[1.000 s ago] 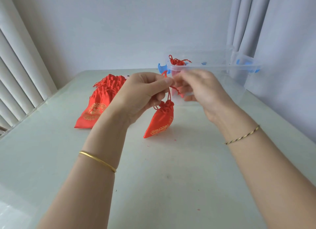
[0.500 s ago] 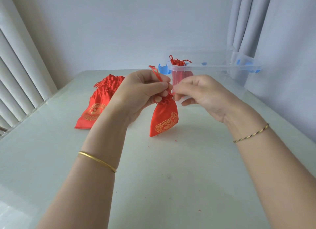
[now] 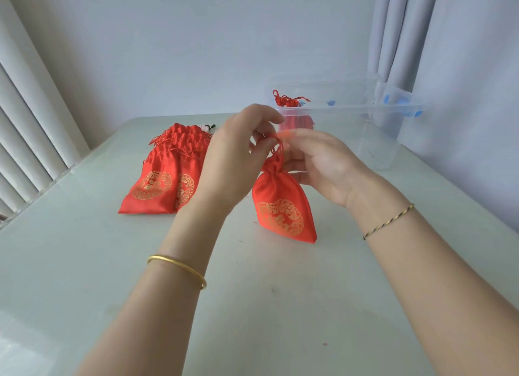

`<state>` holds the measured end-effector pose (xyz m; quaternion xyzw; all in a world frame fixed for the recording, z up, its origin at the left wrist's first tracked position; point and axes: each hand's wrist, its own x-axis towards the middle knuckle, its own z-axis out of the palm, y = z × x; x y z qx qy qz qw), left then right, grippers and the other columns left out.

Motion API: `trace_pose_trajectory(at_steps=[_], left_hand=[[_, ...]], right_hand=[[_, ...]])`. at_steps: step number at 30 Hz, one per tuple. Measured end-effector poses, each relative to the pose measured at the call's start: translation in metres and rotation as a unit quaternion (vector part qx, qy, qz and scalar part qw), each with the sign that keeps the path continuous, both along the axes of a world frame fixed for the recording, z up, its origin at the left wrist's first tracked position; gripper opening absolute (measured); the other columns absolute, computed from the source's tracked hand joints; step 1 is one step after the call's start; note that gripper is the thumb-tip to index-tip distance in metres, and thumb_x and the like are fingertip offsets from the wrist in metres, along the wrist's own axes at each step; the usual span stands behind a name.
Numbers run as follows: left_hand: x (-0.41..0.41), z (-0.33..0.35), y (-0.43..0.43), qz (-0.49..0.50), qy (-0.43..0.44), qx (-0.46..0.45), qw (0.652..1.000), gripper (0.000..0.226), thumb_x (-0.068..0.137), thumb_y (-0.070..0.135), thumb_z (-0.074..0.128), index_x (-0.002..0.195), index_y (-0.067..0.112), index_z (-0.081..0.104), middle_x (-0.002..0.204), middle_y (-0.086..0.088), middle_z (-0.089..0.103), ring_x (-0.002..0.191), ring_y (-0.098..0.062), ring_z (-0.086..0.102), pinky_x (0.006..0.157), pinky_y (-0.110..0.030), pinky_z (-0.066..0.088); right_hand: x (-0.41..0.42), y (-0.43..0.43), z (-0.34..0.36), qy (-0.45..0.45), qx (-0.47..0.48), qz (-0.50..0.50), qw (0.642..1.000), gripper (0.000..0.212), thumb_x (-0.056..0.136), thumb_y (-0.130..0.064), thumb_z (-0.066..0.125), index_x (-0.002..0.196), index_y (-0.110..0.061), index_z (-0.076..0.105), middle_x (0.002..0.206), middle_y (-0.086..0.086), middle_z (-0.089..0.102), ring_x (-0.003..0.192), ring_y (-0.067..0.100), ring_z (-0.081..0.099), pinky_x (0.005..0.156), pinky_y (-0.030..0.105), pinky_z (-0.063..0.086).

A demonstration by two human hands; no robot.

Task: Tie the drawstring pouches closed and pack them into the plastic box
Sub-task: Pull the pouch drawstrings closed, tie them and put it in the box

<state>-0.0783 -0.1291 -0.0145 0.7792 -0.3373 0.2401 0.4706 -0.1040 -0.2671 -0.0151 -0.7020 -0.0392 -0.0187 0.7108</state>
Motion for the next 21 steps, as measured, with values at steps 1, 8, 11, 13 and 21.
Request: trace_pose_trajectory(at_steps=[1, 8, 11, 13, 21], left_hand=[[0.0, -0.002, 0.0, 0.002, -0.01, -0.004, 1.0, 0.032, 0.078, -0.005, 0.056, 0.102, 0.016, 0.061, 0.081, 0.008, 0.062, 0.074, -0.007, 0.055, 0.067, -0.022, 0.046], [0.001, -0.003, -0.001, -0.012, -0.01, -0.067, 0.998, 0.041, 0.076, -0.004, 0.059, 0.099, 0.03, 0.057, 0.08, 0.01, 0.067, 0.073, -0.003, 0.059, 0.067, -0.015, 0.042], [0.003, -0.004, -0.001, -0.012, 0.009, -0.074, 0.997, 0.039, 0.078, -0.004, 0.061, 0.101, 0.027, 0.061, 0.081, 0.01, 0.068, 0.077, -0.004, 0.062, 0.069, -0.015, 0.045], [0.004, -0.004, 0.0, -0.019, 0.04, -0.092, 0.995, 0.035, 0.08, -0.002, 0.063, 0.101, 0.025, 0.063, 0.082, 0.007, 0.069, 0.079, -0.007, 0.064, 0.072, -0.017, 0.049], [0.005, -0.001, 0.005, -0.072, 0.223, -0.163, 0.958, 0.017, 0.092, 0.008, 0.053, 0.102, 0.009, 0.067, 0.086, -0.002, 0.073, 0.078, -0.011, 0.068, 0.072, -0.022, 0.05]], right_hand=[[0.0, 0.0, 0.0, 0.003, 0.004, 0.02, 1.0, 0.023, 0.094, -0.017, 0.045, 0.082, -0.019, 0.064, 0.066, 0.0, 0.064, 0.061, 0.012, 0.062, 0.06, 0.024, 0.046], [-0.002, 0.0, -0.002, -0.007, 0.041, 0.07, 0.997, 0.021, 0.093, -0.017, 0.049, 0.078, -0.012, 0.063, 0.065, -0.004, 0.067, 0.063, 0.009, 0.063, 0.065, 0.021, 0.047], [-0.001, 0.0, -0.002, 0.003, 0.043, 0.042, 0.998, 0.02, 0.094, -0.017, 0.049, 0.078, -0.011, 0.059, 0.071, 0.002, 0.065, 0.065, 0.017, 0.063, 0.063, 0.025, 0.046], [0.001, -0.003, -0.001, 0.006, 0.043, -0.002, 0.999, 0.022, 0.097, -0.019, 0.044, 0.078, -0.013, 0.054, 0.074, 0.005, 0.062, 0.061, 0.016, 0.063, 0.059, 0.025, 0.046], [0.006, -0.01, 0.001, -0.022, 0.101, -0.147, 0.984, 0.039, 0.093, -0.036, 0.051, 0.059, -0.017, 0.044, 0.065, -0.002, 0.061, 0.06, 0.012, 0.063, 0.066, 0.028, 0.049]])
